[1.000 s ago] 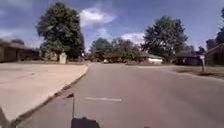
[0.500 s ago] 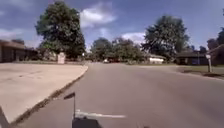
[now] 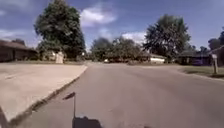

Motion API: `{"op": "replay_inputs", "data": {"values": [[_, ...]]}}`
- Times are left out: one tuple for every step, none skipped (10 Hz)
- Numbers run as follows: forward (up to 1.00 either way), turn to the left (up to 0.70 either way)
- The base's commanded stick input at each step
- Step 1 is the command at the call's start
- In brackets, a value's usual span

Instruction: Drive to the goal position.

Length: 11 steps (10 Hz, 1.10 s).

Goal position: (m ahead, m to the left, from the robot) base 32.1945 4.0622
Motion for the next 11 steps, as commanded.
{"op": "replay_inputs", "data": {"values": [[1.00,0.02],[1.00,0.03],[1.00,0.02],[1.00,0.02],[1.00,0.02],[1.00,0.02],[1.00,0.02],[1.00,0.02],[1.00,0.00],[1.00,0.00],[1.00,0.00]]}}
